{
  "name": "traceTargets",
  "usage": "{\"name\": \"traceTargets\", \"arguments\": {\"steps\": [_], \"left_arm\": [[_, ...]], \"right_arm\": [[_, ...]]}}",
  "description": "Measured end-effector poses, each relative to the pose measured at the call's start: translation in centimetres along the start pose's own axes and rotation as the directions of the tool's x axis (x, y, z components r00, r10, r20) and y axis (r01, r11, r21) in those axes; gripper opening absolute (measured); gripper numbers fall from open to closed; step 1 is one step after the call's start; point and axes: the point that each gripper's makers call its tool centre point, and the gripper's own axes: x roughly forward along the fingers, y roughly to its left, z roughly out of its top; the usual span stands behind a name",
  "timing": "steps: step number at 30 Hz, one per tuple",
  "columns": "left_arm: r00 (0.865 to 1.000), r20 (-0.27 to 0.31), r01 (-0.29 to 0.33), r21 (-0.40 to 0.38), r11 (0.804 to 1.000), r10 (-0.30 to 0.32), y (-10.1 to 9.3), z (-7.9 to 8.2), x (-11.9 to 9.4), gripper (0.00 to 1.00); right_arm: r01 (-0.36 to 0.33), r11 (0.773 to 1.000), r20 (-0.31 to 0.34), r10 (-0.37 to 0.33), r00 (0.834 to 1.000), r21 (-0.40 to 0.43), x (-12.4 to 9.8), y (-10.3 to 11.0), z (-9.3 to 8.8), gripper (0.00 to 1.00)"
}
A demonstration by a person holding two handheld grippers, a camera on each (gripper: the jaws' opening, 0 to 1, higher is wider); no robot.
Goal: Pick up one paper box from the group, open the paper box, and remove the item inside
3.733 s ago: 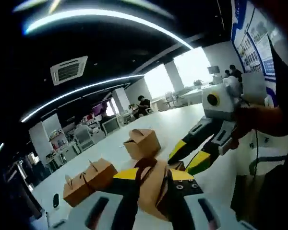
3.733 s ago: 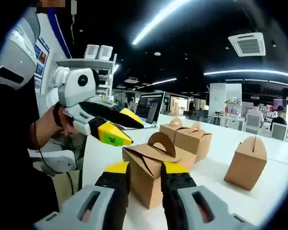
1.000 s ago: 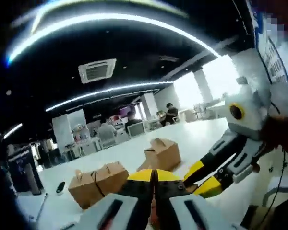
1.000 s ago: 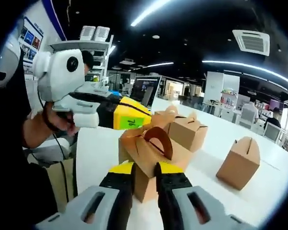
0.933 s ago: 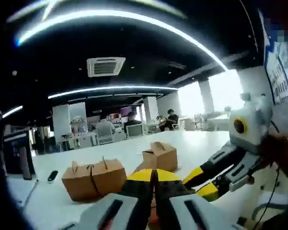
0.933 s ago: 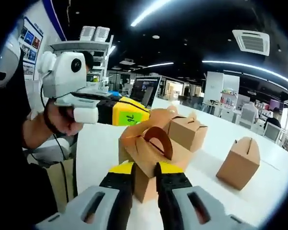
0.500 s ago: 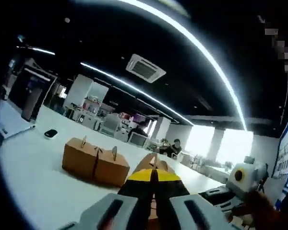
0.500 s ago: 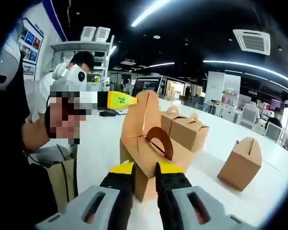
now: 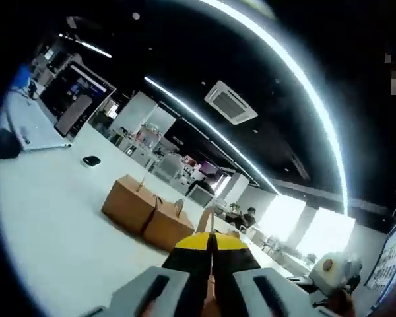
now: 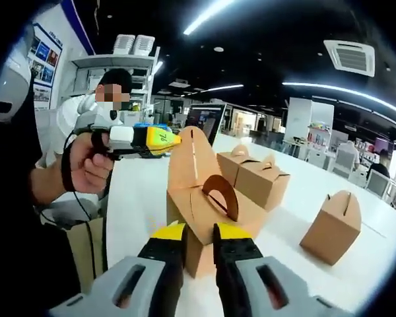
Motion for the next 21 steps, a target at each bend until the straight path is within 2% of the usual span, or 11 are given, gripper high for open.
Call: {"name": "traceTargets", "arguments": {"steps": [1, 4, 11, 14, 17, 21], "left_arm": [[1.000, 0.001, -0.001, -0.055, 0.999, 0.001, 0.3, 0.0, -0.1, 0.03], [0.999, 0.007, -0.030, -0.138, 0.990, 0.031, 1.4, 0.1, -0.4, 0.03], [0.998, 0.016, -0.055, -0.189, 0.981, 0.059, 2.8, -0.2, -0.8, 0.03], [0.998, 0.020, -0.047, -0.279, 0.959, 0.055, 2.8, -0.6, -0.8, 0.03], [0.998, 0.012, -0.055, -0.349, 0.935, 0.063, 3.8, -0.9, -1.2, 0.03], [0.996, 0.011, -0.073, -0.360, 0.930, 0.083, 4.9, -1.4, -1.4, 0.03]], "right_arm": [[0.000, 1.000, 0.001, 0.000, 1.000, 0.002, 0.0, 0.0, 0.0, 0.17], [0.000, 1.000, -0.002, 0.000, 1.000, 0.001, 0.1, 0.1, 0.0, 0.17], [0.001, 1.000, -0.001, -0.001, 1.000, -0.001, 0.1, 0.1, 0.1, 0.17], [-0.003, 1.000, -0.007, 0.003, 1.000, -0.006, 0.2, 0.1, 0.1, 0.17], [-0.006, 1.000, -0.011, 0.006, 1.000, -0.014, 0.2, 0.2, 0.1, 0.17], [-0.007, 1.000, -0.005, 0.007, 1.000, -0.008, 0.2, 0.2, 0.1, 0.17]]}}
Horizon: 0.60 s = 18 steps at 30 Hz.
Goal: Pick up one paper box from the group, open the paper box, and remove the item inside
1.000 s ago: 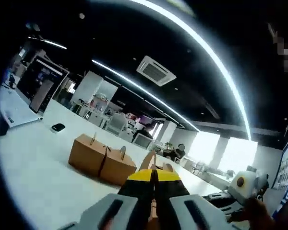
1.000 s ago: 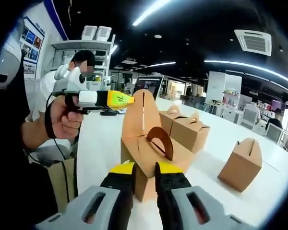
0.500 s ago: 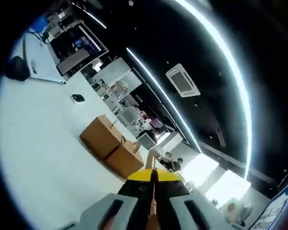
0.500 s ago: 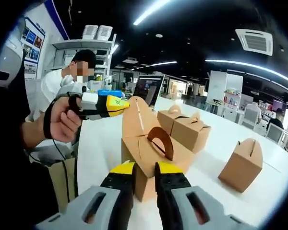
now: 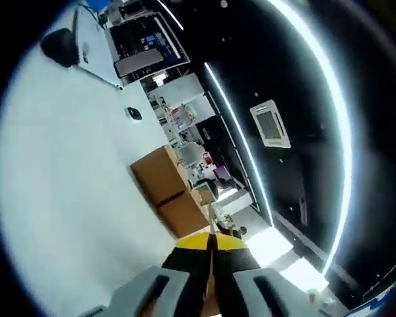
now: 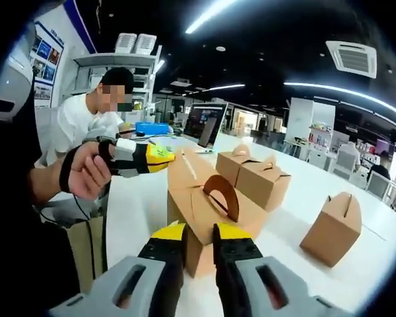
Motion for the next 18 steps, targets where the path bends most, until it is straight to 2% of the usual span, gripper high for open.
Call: {"name": "traceTargets", "arguments": {"steps": [2, 6, 8, 11, 15, 18], "left_arm": [[1.000, -0.003, -0.007, -0.015, 1.000, 0.007, 0.3, 0.0, 0.0, 0.03], [0.999, -0.015, -0.047, 0.031, 0.998, 0.048, 1.4, -0.4, 0.0, 0.04], [0.998, -0.015, -0.067, 0.078, 0.995, 0.069, 1.7, -0.7, 0.0, 0.04], [0.997, -0.023, -0.072, 0.078, 0.994, 0.074, 1.9, -0.9, 0.2, 0.04], [0.997, -0.026, -0.077, 0.034, 0.996, 0.078, 2.2, -0.9, 0.4, 0.04], [0.995, -0.057, -0.091, -0.120, 0.989, 0.084, 3.2, -1.6, 0.3, 0.04]], "right_arm": [[0.001, 1.000, 0.002, -0.001, 1.000, -0.002, 0.0, 0.0, 0.0, 0.17], [0.001, 1.000, 0.009, -0.001, 1.000, 0.003, 0.0, 0.0, 0.1, 0.17], [0.000, 1.000, 0.009, 0.000, 1.000, 0.001, 0.0, -0.1, 0.1, 0.17], [-0.004, 1.000, 0.003, 0.004, 1.000, -0.003, -0.1, -0.1, 0.1, 0.16], [-0.009, 1.000, 0.002, 0.009, 1.000, -0.005, 0.0, -0.1, 0.1, 0.16], [-0.006, 1.000, 0.006, 0.006, 1.000, -0.002, 0.0, -0.2, 0.1, 0.16]]}}
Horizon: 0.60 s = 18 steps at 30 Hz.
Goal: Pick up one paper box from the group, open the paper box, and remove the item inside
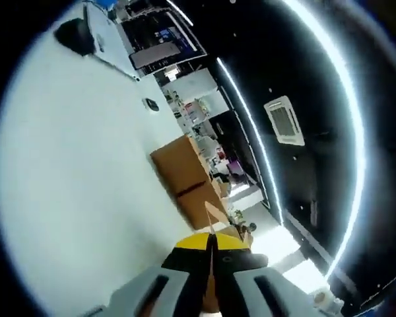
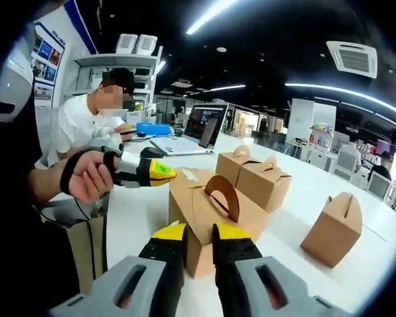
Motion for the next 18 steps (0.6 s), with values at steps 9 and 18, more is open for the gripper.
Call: {"name": "traceTargets", "arguments": {"steps": [9, 18], "left_arm": [[0.988, 0.057, 0.138, 0.081, 0.987, -0.142, -3.9, 1.0, -0.2, 0.04], [0.955, 0.203, -0.002, 0.734, 0.679, -0.216, -9.9, 3.1, -1.6, 0.29]], "right_arm": [[-0.005, 1.000, 0.001, 0.005, 1.000, 0.005, 0.1, 0.1, 0.1, 0.16], [-0.006, 1.000, -0.007, 0.006, 1.000, -0.001, 0.3, 0.2, 0.1, 0.16]]}}
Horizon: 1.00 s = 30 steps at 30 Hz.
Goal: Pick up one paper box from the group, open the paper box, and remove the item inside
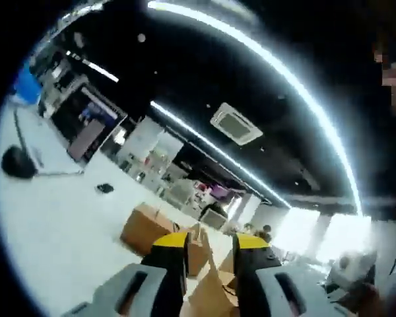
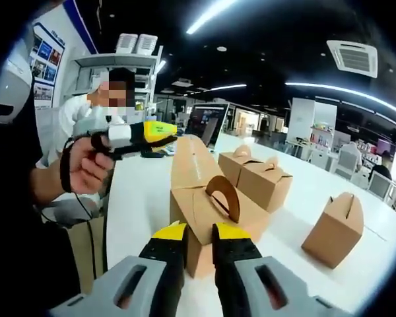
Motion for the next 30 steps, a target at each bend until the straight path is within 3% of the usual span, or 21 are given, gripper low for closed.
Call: {"name": "traceTargets", "arguments": {"steps": [2, 4, 6, 8, 11, 14, 15, 16, 20, 21, 23, 26, 30], "left_arm": [[0.998, 0.034, 0.037, 0.173, 0.984, -0.044, -1.6, 1.5, 0.4, 0.28], [0.996, 0.020, 0.080, 0.284, 0.956, -0.089, -3.3, 1.8, 0.9, 0.27], [0.992, -0.019, 0.124, 0.369, 0.921, -0.126, -4.6, 1.3, 1.6, 0.24], [0.981, -0.113, 0.192, 0.459, 0.867, -0.158, -5.5, -0.3, 2.6, 0.16], [0.971, -0.178, 0.219, 0.388, 0.895, -0.160, -5.1, -1.8, 4.1, 0.16], [0.970, -0.182, 0.219, 0.385, 0.897, -0.159, -4.9, -2.0, 4.3, 0.16], [0.968, -0.232, 0.192, 0.436, 0.879, -0.097, -3.0, -3.7, 5.5, 0.16], [0.969, -0.239, 0.175, 0.450, 0.876, -0.071, -2.3, -4.2, 5.6, 0.16], [0.953, -0.301, 0.160, 0.357, 0.920, -0.048, -0.5, -6.5, 5.0, 0.14], [0.941, -0.333, 0.174, 0.314, 0.933, -0.063, -0.4, -7.2, 4.8, 0.09], [0.919, -0.392, 0.139, 0.224, 0.965, -0.041, 0.5, -8.7, 4.3, 0.04], [0.913, -0.406, 0.113, 0.146, 0.983, -0.045, 1.0, -9.7, 4.1, 0.04], [0.904, -0.423, 0.104, 0.071, 0.992, -0.065, 1.1, -10.7, 4.1, 0.04]], "right_arm": [[-0.001, 1.000, 0.000, 0.001, 1.000, 0.000, 0.0, 0.0, 0.0, 0.16], [-0.001, 1.000, 0.001, 0.001, 1.000, 0.002, 0.0, 0.0, 0.0, 0.16], [0.001, 1.000, 0.004, -0.001, 1.000, 0.001, 0.0, 0.0, 0.0, 0.16], [0.002, 1.000, 0.005, -0.002, 1.000, 0.001, 0.0, 0.0, 0.0, 0.16], [0.002, 1.000, -0.004, -0.002, 1.000, -0.003, 0.0, 0.0, 0.0, 0.16], [0.002, 1.000, -0.006, -0.002, 1.000, -0.005, 0.1, 0.0, 0.0, 0.16], [-0.004, 1.000, -0.017, 0.004, 1.000, -0.014, 0.1, 0.1, -0.1, 0.16], [-0.008, 1.000, -0.015, 0.007, 1.000, -0.015, 0.1, 0.1, -0.1, 0.16], [-0.018, 1.000, -0.007, 0.018, 1.000, -0.012, -0.1, 0.2, -0.1, 0.15], [-0.021, 1.000, -0.006, 0.021, 1.000, -0.013, -0.1, 0.2, -0.1, 0.15], [-0.028, 1.000, -0.008, 0.028, 1.000, -0.012, -0.1, 0.3, -0.1, 0.15], [-0.041, 0.999, -0.012, 0.041, 0.999, -0.012, -0.2, 0.4, -0.1, 0.15], [-0.049, 0.999, 0.002, 0.049, 0.999, 0.003, -0.2, 0.5, 0.0, 0.15]]}}
